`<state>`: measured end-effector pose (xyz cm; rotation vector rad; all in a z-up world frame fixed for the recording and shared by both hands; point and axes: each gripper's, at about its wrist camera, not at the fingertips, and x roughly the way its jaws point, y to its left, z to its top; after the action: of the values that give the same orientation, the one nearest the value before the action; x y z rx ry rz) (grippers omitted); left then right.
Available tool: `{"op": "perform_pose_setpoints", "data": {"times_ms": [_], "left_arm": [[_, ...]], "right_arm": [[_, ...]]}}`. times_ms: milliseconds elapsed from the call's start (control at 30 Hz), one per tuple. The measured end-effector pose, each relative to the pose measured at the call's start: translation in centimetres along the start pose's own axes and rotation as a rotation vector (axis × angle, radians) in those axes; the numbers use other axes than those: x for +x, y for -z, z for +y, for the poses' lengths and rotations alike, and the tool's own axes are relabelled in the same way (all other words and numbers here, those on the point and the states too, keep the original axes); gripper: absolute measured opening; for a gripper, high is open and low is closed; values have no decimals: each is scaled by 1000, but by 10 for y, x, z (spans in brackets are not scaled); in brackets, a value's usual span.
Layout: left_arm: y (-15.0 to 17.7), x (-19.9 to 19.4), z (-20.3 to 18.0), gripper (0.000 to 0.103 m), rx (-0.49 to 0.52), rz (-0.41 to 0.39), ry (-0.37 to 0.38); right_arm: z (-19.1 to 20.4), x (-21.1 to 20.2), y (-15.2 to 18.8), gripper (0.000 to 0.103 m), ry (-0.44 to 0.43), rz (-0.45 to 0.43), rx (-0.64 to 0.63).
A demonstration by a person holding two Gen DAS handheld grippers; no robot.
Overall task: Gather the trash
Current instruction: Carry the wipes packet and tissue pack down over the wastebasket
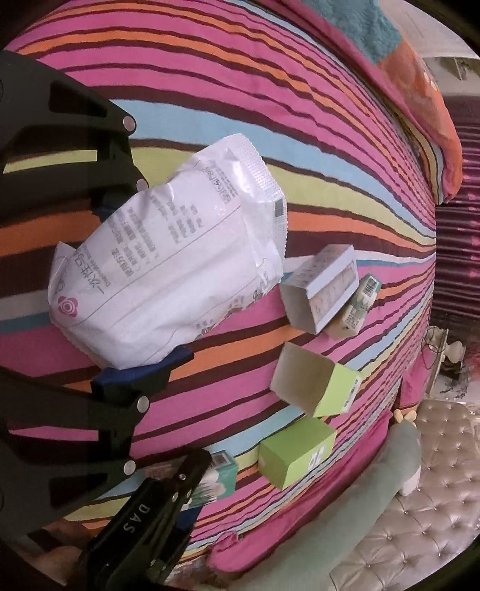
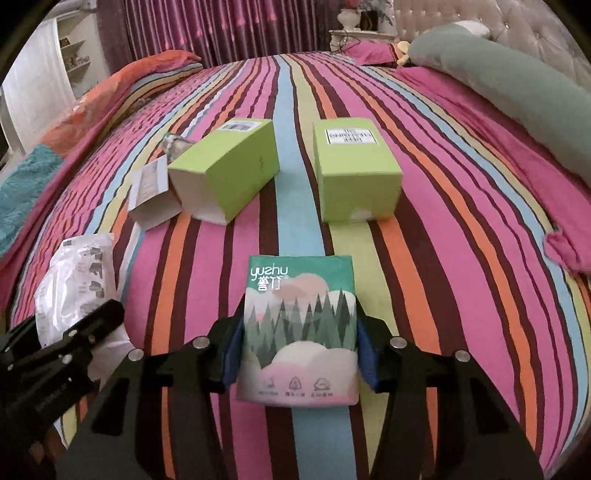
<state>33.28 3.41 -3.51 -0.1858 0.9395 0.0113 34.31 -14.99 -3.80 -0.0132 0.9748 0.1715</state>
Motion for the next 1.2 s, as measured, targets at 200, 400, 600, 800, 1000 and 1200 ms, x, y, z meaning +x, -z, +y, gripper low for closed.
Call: {"op": "perform_pose_setpoints", "data": {"times_ms": [200, 400, 600, 800, 1000, 1200], "left_arm": [[28, -28, 4, 57, -18, -3, 24], [61, -61, -1, 57, -9, -15, 48], [98, -89, -6, 57, 8, -10, 63], [130, -120, -10, 57, 32, -22, 68], [166, -148, -13, 57, 63, -21, 66], [193, -165, -14, 57, 86, 3, 57]], "right_arm": [[-9, -25, 25, 48, -29, 4, 42], [-12, -52, 46, 48, -42, -8, 50], [-12, -79, 68, 48, -82, -14, 64], [-8, -112, 95, 48, -118, -38, 63], [-1, -137, 127, 48, -155, -26, 51], [1, -153, 150, 48, -170, -11, 48]]}}
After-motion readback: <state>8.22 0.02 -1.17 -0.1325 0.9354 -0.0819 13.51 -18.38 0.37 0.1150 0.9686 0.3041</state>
